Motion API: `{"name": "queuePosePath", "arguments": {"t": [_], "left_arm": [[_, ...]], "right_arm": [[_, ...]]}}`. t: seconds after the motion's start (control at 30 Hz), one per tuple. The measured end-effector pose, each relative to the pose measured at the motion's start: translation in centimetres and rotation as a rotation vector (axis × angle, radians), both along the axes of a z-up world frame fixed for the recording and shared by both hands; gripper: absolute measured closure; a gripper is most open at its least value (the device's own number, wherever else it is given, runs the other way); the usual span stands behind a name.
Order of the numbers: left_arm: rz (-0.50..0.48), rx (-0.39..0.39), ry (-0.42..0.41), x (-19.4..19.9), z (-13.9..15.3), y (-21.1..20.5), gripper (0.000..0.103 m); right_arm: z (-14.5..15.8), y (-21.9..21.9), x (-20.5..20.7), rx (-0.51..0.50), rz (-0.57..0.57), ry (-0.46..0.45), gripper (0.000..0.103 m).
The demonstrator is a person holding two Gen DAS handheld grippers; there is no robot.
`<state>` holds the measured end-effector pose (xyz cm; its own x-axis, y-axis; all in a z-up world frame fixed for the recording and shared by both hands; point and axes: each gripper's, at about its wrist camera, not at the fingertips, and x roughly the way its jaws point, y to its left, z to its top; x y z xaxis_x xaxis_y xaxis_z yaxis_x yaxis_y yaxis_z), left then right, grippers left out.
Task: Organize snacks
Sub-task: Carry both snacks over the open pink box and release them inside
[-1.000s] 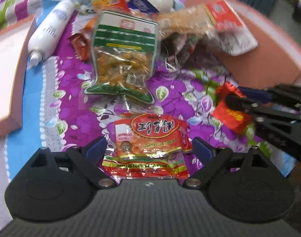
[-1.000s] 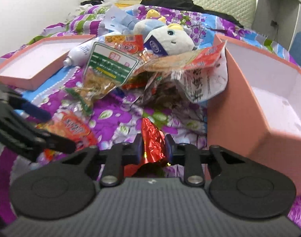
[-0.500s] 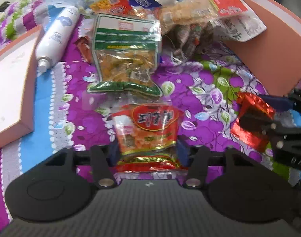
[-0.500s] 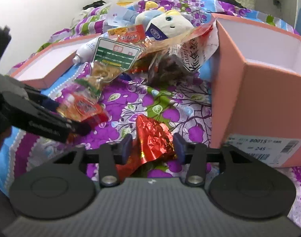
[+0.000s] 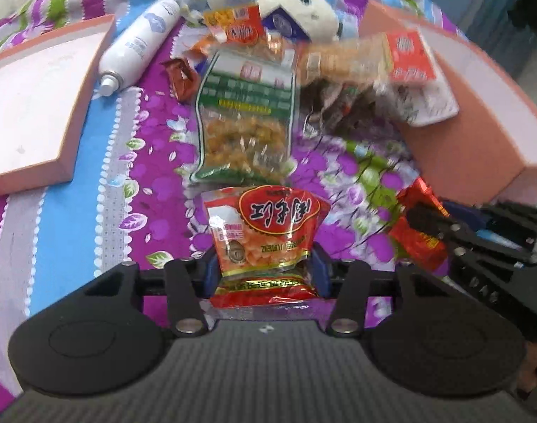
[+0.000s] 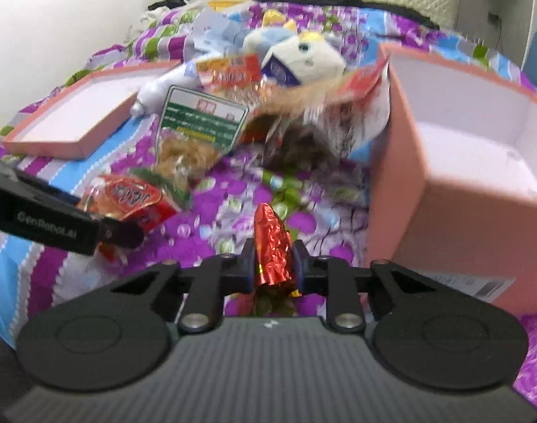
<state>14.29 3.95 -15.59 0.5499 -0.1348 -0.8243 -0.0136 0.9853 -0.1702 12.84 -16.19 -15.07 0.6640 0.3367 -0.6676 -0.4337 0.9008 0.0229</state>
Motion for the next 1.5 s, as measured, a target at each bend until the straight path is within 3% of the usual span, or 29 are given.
{"name": "queuePosePath", "arguments": {"t": [0.43, 0.77, 1.07, 1.3, 1.5], "left_arm": [[0.055, -0.072, -0.082, -3.1, 6.6, -1.0, 0.046], [0.062, -0.094, -0.178, -6.5, 13.9, -1.8, 0.045], [0.006, -0.143, -0.282, -6.3, 19.7, -5.3, 0.045], [-0.106, -0.178, -0.299, -4.4, 20.9, -10.4, 0.045], [-0.173, -0.2, -0.264, -1.0, 19.1, -14.4, 0.043]], "right_arm": [[5.1, -2.5, -2.4, 0.138, -0.059, 0.007, 0.078], [11.0, -4.0, -5.1, 0.191, -0.053, -0.08, 0.078], [15.3, -8.3, -6.3, 0.184, -0.136, -0.164, 0.078], [16.5, -12.7, -6.6, 0.168, -0.238, -0.195, 0.078], [15.6, -16.0, -4.2, 0.145, -0.316, -0.204, 0.078]]}}
